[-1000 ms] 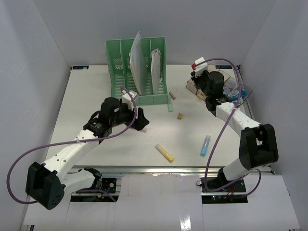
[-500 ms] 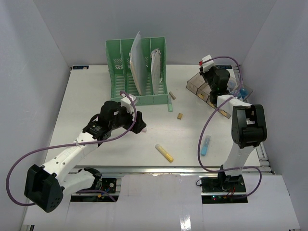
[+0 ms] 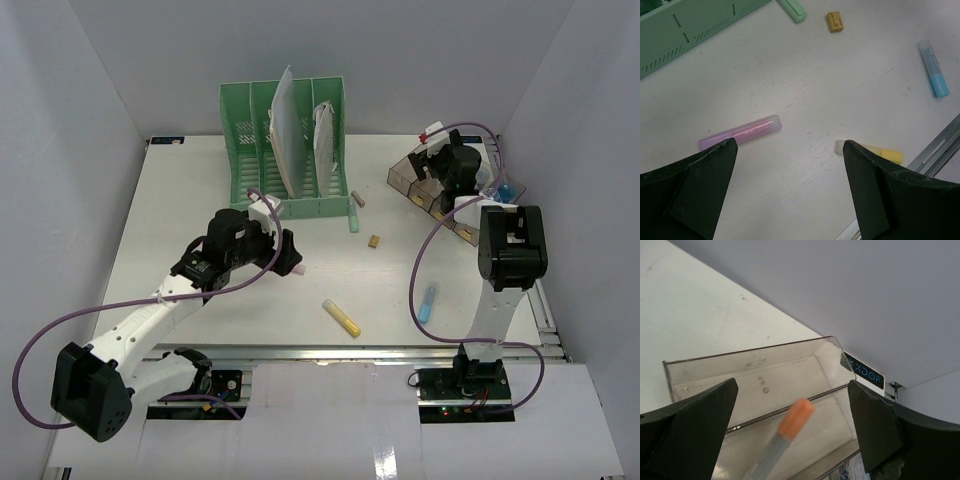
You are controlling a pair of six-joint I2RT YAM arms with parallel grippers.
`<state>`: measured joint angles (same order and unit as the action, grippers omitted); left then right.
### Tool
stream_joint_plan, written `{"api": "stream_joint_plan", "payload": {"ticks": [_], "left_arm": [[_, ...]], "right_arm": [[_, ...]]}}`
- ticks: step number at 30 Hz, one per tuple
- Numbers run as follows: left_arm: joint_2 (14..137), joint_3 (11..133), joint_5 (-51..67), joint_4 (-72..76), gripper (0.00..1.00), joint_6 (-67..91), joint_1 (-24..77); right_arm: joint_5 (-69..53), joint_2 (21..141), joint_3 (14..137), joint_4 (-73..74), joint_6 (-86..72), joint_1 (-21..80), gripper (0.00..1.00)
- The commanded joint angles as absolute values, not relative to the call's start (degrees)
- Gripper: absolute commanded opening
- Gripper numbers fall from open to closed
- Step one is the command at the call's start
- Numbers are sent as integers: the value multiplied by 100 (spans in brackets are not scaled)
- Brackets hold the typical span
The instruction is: Organize the desk
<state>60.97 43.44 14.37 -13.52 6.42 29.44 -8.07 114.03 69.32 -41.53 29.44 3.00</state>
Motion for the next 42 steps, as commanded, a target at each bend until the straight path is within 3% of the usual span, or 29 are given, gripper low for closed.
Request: {"api": "stream_joint_plan", "payload": {"ticks": [1, 7, 10, 14, 19, 25, 28, 32, 42], "left_arm": [[6056, 4322, 1456, -1277, 98, 688, 2838], [6053, 4398, 1541, -1376, 98, 862, 2730], [6025, 4412, 1362, -1504, 98, 890, 2725], [5940, 4412, 1100, -1636, 98, 896, 2725], [5837, 4395, 1020, -1678, 98, 896, 2725], [5678, 4316, 906, -1696, 98, 870, 2725], [5699, 4315, 894, -1688, 98, 858, 2725], [5753, 4315, 929, -1688, 98, 844, 2725], [5862, 4298, 785, -1704, 98, 817, 2725]], "right_arm": [[-1715, 10463, 6942, -3291, 2712, 233, 95], [-3896, 9057, 7382, 827, 2931, 331, 90], [-4032, 8559, 7185, 3019, 3304, 495, 90], [-3589, 8104, 6463, 4048, 3360, 639, 90], [-2461, 7307, 5576, 4430, 3329, 1109, 90], [-1963, 6470, 4771, 4608, 5186, 1292, 90], [-2267, 6035, 4492, 5483, 7432, 1275, 90], [-2089, 5223, 3688, 5568, 10532, 1266, 90], [-1768, 6651, 3830, 4993, 11992, 1266, 92]]}}
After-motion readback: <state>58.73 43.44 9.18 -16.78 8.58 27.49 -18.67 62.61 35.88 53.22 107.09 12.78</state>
